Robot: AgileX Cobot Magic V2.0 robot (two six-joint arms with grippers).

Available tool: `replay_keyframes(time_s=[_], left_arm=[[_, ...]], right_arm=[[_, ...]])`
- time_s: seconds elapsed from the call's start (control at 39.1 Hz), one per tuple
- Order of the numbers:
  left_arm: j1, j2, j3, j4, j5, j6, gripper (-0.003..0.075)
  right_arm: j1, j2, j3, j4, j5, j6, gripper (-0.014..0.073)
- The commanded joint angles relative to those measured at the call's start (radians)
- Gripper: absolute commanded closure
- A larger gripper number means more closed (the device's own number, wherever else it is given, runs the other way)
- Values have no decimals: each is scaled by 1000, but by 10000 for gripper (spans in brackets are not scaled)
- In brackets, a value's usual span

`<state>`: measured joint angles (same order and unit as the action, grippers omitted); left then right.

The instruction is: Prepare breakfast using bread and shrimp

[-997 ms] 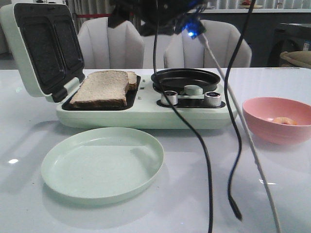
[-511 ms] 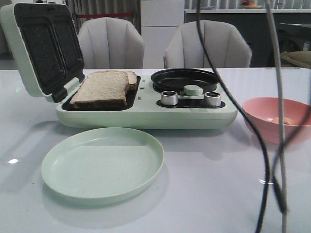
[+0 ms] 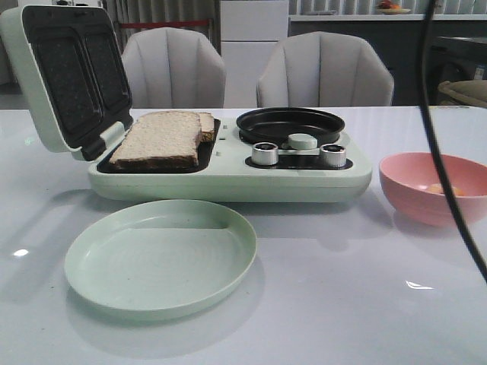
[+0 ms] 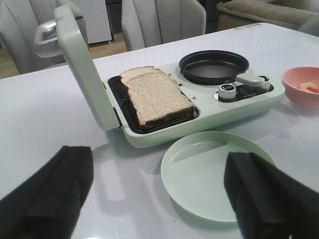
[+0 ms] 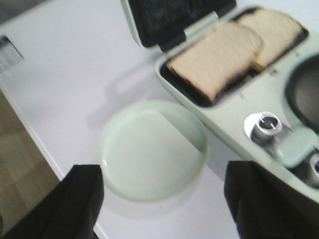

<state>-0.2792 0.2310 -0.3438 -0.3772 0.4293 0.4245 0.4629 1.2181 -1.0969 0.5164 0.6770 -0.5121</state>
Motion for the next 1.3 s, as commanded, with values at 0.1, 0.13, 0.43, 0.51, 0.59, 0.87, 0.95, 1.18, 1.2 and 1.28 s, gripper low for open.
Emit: replay_keyframes(time_s=[0.1,0.13,0.43,0.51,0.59,0.87,0.95,1.18,1.2,1.28], left_arm=[[-5,8,-27,-19,-72,-3,139],[-5,8,-27,-19,-72,-3,139],[-5,8,-27,-19,-72,-3,139],[-5,8,-27,-19,-72,-3,139],[-5,8,-27,-19,-72,-3,139],[-5,8,-27,-19,-72,-3,139],[-5,8,-27,-19,-72,-3,139],[-5,8,-27,-19,-72,-3,139],[-5,8,-27,-19,-72,-3,139],[-5,8,-27,-19,-72,-3,139]], right_arm=[[-5,-150,22,-509,-102,425,-6],[-5,-170,37,-542,-126,465,-6],[-5,-442,252,-772,-316,669,-6],[-5,-501,315,-772,-346,670,-6],[-5,-566,378,-772,-371,670,-6],[-5,-808,624,-751,-539,729,-6],[-5,-869,683,-729,-567,753,-6],[-5,-1027,782,-699,-572,758,-6],[-5,-1037,789,-699,-571,758,-6],[-5,-1045,807,-702,-563,758,-6]])
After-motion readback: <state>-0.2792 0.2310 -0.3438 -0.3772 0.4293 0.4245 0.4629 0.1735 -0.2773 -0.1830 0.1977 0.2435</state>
